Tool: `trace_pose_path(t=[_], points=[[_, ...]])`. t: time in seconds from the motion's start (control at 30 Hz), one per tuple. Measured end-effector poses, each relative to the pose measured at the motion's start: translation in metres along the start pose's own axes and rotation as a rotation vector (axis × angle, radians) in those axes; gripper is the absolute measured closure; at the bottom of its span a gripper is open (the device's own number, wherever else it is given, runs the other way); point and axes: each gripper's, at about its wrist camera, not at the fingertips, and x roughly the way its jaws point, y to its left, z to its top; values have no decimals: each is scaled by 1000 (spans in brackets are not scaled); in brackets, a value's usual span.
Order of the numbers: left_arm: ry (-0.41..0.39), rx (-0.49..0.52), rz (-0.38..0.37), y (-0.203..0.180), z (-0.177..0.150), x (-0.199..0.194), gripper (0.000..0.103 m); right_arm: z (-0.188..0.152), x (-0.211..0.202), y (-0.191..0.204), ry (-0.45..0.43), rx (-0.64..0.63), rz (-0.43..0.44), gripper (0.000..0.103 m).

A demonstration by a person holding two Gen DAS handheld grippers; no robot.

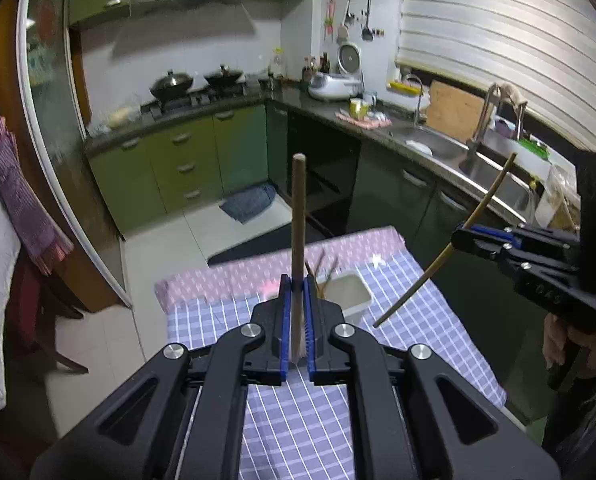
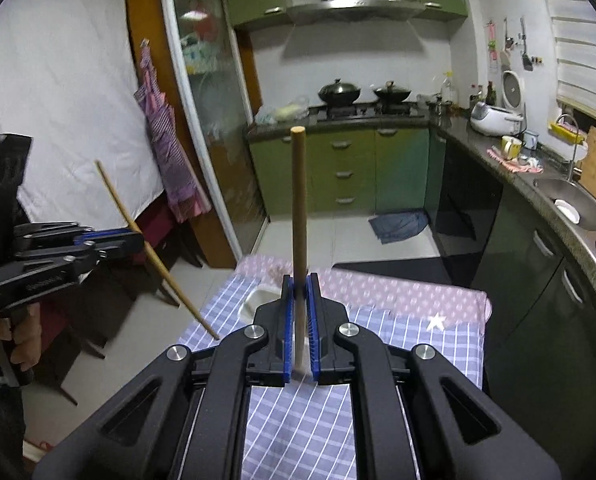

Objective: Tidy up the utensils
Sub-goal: 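Drop both chopsticks into the white holder, opening both tools above it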

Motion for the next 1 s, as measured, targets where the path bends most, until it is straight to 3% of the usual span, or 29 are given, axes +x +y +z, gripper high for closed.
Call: trace_pose_path(t=[0.23,0.37,0.6,0.8,0.93,1.0], points=[[-54,-22,27,8,35,12,97,27,30,-26,-12,63,-22,96],[-25,-33,17,11,36,45,97,25,53,-36,12,78,-29,96],[55,-61,11,19,9,104,97,-4,86,-33,38,64,-42,96],[97,-72,16,20,-35,136,95,-41,116,-25,87,53,-44,96],[98,-82,21,19,-56,142,69,-59,132,-23,119,44,-58,92],[72,-74,33,17,-62,136,62,-65,130,-21,117,37,-71,86]])
